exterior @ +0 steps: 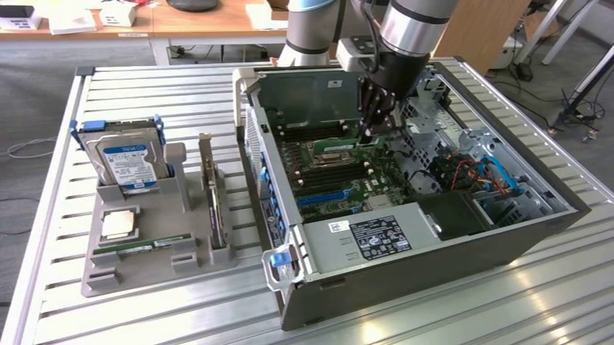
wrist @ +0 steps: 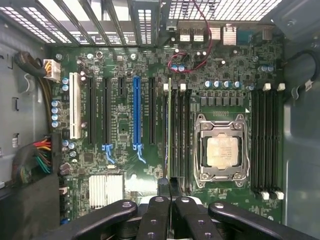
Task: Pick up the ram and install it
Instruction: 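Insert the ram into the slot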
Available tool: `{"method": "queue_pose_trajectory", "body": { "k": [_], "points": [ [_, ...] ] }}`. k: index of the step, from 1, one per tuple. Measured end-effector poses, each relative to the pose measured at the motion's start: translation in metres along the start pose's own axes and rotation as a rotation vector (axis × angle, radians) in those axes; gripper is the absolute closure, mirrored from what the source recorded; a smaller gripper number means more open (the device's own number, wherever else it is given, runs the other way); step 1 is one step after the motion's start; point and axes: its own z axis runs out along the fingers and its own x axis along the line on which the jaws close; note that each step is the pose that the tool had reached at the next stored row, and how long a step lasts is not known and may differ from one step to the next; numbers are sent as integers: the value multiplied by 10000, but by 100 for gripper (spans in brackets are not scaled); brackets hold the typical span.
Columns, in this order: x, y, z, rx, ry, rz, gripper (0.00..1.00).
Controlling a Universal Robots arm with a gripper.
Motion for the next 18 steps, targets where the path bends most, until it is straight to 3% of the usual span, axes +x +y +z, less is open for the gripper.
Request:
{"method": "queue_pose_trajectory", "body": {
  "k": [13,18],
  "points": [
    [5,-6,151,0,1,0,88],
    [5,-7,162,-1,2,0,88]
  ]
}}
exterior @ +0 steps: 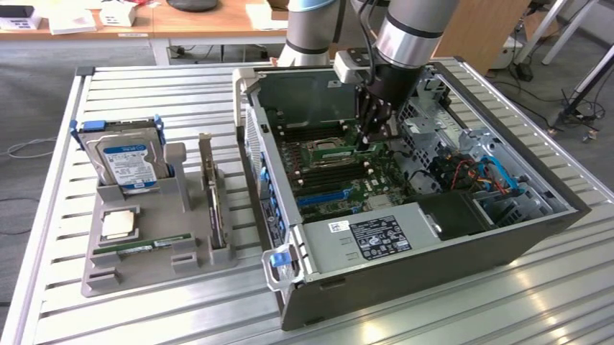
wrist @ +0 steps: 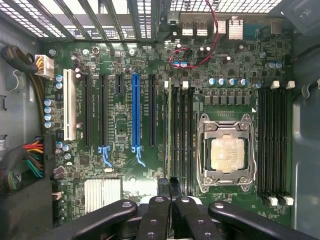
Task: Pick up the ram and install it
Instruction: 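Insert the ram into the slot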
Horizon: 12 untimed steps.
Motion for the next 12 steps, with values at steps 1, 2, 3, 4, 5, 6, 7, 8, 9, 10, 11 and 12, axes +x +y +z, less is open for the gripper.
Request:
{"method": "queue_pose_trajectory", "body": {
  "k": [1,2,3,4,5,6,7,8,9,10,11,12],
  "points": [
    [0,0,0,0,0,0,88],
    [0,0,1,1,-2,-1,88],
    [0,0,1,1,-2,0,88],
    [0,-1,1,1,-1,1,88],
    [0,-6,1,0,-2,1,88],
    [0,-14,1,2,-2,0,88],
    [0,-21,0,2,-1,0,88],
    [-1,-23,0,1,-1,-1,88],
    [-1,-22,0,1,-1,0,88],
    [-1,-23,0,1,-2,0,88],
    [-1,-23,0,1,-2,0,88],
    [-1,-23,2,1,-3,0,88]
  ]
}}
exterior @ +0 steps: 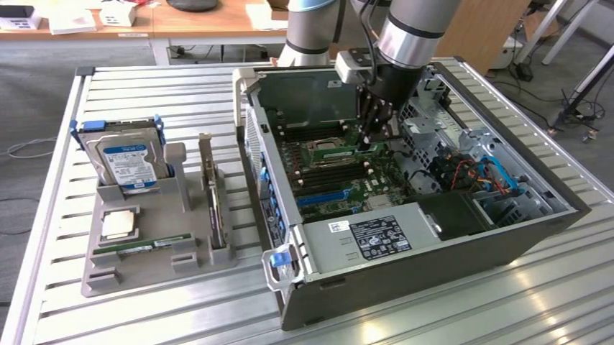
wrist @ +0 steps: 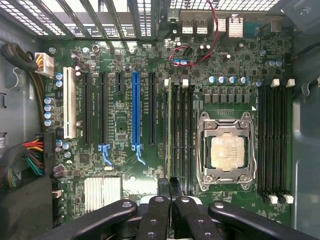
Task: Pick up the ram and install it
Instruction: 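Insert the ram into the slot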
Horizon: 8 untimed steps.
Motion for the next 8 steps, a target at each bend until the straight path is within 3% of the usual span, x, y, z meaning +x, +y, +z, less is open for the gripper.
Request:
{"method": "queue_pose_trajectory", "body": {
  "k": [8],
  "points": [
    [2,-2,59,-1,1,0,88]
  ]
}}
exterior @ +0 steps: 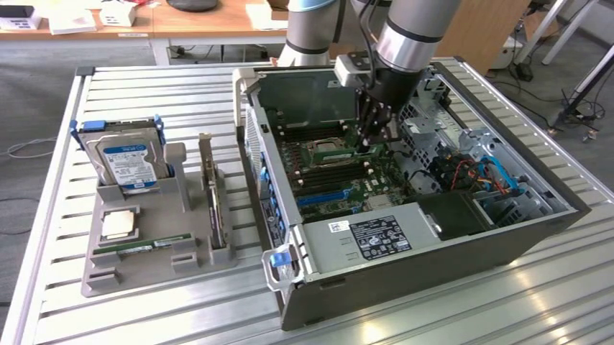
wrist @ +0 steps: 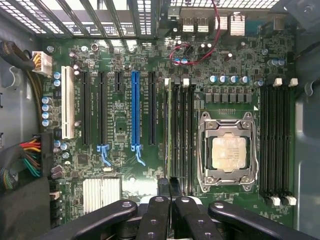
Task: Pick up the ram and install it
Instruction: 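Insert the ram into the slot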
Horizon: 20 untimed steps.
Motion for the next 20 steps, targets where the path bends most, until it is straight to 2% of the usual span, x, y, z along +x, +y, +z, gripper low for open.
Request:
{"method": "queue_pose_trajectory", "body": {
  "k": [12,20],
  "points": [
    [3,-3,99,0,1,-21,88],
    [4,8,121,-2,3,-57,88]
  ]
}}
